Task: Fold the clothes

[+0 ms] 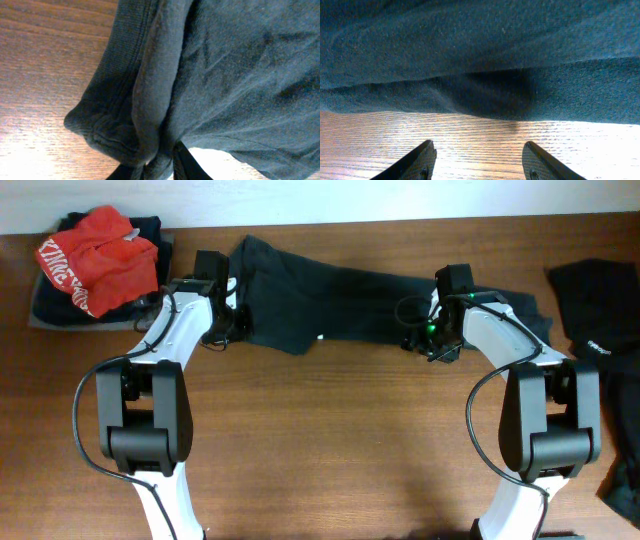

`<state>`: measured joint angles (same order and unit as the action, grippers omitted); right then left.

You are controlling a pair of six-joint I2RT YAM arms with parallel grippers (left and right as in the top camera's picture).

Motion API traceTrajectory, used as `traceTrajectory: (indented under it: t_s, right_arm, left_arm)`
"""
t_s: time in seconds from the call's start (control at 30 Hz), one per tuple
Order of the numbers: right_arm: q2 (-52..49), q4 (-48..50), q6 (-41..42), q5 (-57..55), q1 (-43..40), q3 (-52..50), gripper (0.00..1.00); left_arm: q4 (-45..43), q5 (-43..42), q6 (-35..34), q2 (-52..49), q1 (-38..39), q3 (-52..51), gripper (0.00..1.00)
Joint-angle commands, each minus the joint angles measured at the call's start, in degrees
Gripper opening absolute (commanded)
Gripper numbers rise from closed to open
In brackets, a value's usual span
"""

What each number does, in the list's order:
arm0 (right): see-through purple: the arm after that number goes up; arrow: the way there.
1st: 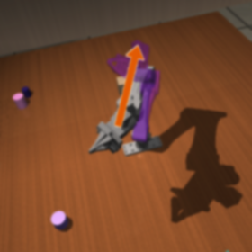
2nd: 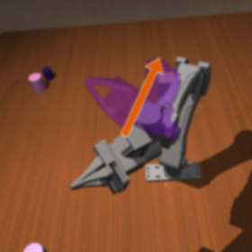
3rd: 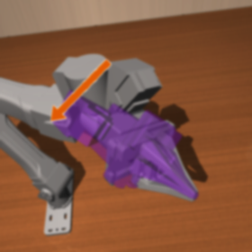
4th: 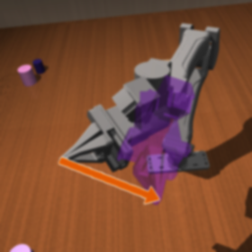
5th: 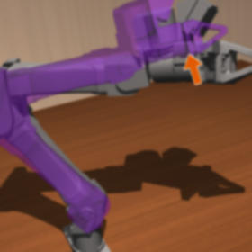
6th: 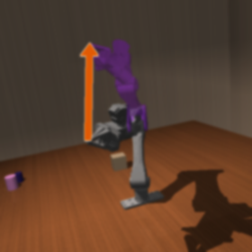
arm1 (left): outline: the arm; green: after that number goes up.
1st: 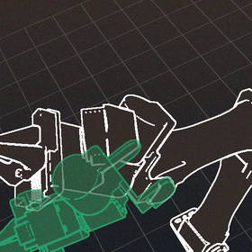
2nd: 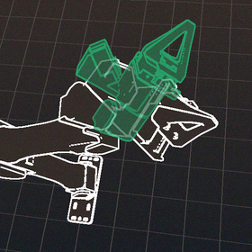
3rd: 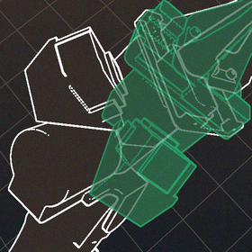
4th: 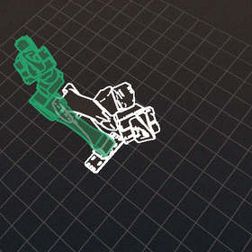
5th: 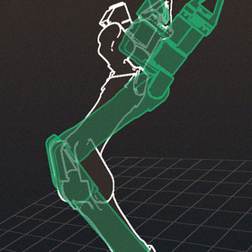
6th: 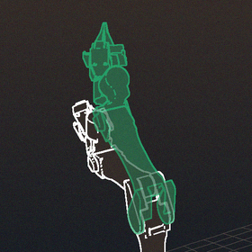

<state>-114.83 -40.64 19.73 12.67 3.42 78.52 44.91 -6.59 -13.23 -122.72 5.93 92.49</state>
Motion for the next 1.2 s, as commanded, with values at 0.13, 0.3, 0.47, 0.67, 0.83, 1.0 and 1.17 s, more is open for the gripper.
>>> traceTrajectory:
  t_s: [0.13,0.3,0.47,0.67,0.83,1.0,1.17]
  right_arm:
    - [-0.1,0.2,0.6,-0.9,0.5,-0.5,0.61]
    - [-0.1,0.2,0.6,-0.9,0.5,-0.5,0.61]
    - [-0.1,0.2,0.6,-0.9,0.5,-0.5,0.61]
    - [-0.1,0.2,0.6,-0.9,0.5,-0.5,0.61]
    - [-0.1,0.2,0.6,-0.9,0.5,-0.5,0.61]
    - [-0.1,0.3,0.6,-1.0,0.5,-0.6,0.61]
    - [-0.1,2.6,0.6,-1.0,0.5,-2.5,0.61]
  left_arm:
    - [0.8,0.4,-0.4,2.2,-0.3,1.0,0.15]
    - [1.1,0.4,-0.9,2.3,-0.3,1.1,0.06]
    - [1.2,0.4,-1.3,3.3,-0.3,1.1,0.02]
    - [0.9,0.4,-2.0,6.1,-0.3,1.1,0.01]
    - [-0.8,-1.7,-3.9,6.9,-0.3,1.1,0.01]
    - [-3.3,-4.8,-6.7,6.9,-0.3,1.1,0.01]
    - [-3.1,-4.8,-6.6,6.9,-0.3,1.1,0.01]
